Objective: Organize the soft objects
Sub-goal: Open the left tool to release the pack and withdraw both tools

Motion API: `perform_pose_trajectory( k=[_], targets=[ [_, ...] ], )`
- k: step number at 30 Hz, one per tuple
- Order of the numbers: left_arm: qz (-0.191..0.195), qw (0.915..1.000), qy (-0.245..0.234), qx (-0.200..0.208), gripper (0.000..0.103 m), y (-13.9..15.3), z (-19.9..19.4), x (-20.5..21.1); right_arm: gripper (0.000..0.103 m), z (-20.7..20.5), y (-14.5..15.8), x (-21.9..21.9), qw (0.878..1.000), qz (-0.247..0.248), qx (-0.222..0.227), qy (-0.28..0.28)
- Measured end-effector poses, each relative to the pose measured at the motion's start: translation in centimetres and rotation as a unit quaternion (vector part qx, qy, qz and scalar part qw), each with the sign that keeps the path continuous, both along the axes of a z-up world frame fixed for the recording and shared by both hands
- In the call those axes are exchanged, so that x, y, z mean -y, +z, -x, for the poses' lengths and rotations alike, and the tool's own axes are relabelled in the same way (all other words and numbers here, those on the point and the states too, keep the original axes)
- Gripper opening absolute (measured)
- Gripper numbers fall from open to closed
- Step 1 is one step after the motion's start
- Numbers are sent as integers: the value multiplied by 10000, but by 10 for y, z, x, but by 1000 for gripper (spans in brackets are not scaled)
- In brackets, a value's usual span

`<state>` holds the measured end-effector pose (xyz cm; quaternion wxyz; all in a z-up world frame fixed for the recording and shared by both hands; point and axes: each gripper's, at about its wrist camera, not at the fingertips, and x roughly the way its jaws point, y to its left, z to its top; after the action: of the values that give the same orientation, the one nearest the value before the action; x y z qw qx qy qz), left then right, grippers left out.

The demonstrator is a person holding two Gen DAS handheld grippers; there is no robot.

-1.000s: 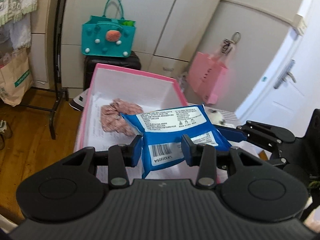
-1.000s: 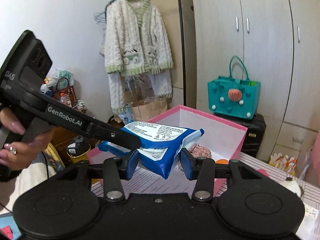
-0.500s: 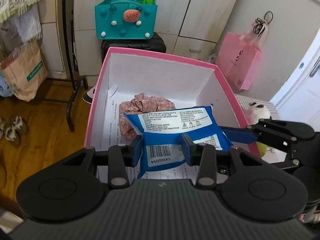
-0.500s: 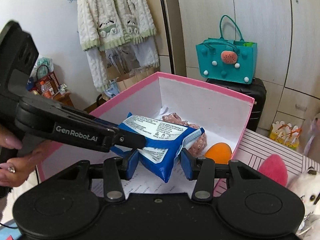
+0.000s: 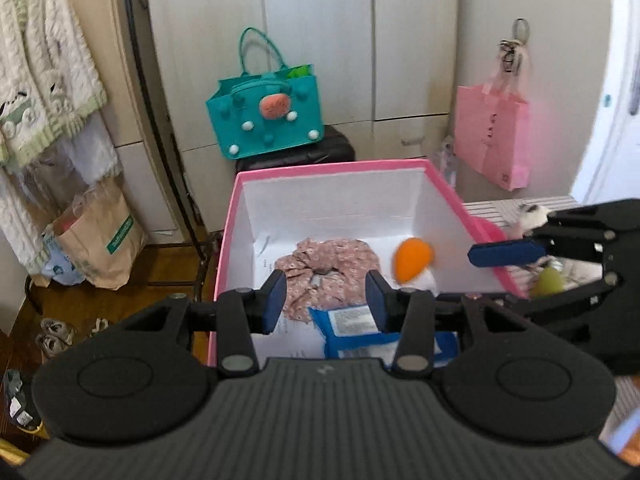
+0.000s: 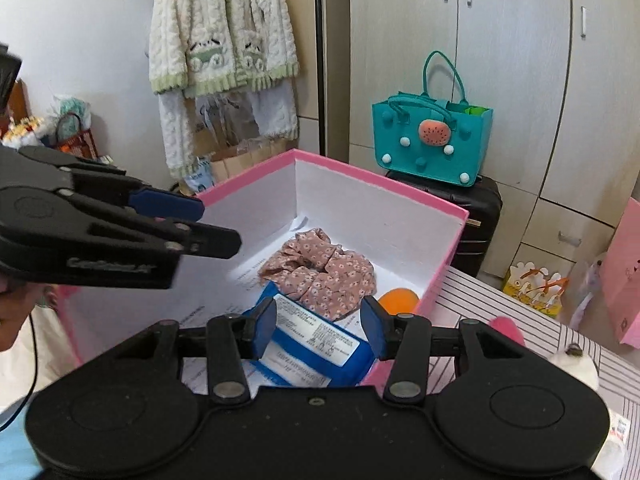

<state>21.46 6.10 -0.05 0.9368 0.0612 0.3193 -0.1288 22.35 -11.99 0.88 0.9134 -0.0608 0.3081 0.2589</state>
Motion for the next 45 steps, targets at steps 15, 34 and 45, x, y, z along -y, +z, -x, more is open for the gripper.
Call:
perform_pose_trajectory(
  k=[15, 34, 45],
  targets=[
    [184, 9987, -475, -58, 46, 54, 85, -1, 53, 101, 71, 28, 9981, -408, 397, 217],
    [-259, 9838, -1773, 4, 55, 75, 195, 41, 53, 225, 85, 91, 9958, -67, 873, -257],
    [-200, 9711, -2319, -525, 63, 38, 197, 74, 60, 251, 47, 143, 9956, -41, 560, -746]
  ],
)
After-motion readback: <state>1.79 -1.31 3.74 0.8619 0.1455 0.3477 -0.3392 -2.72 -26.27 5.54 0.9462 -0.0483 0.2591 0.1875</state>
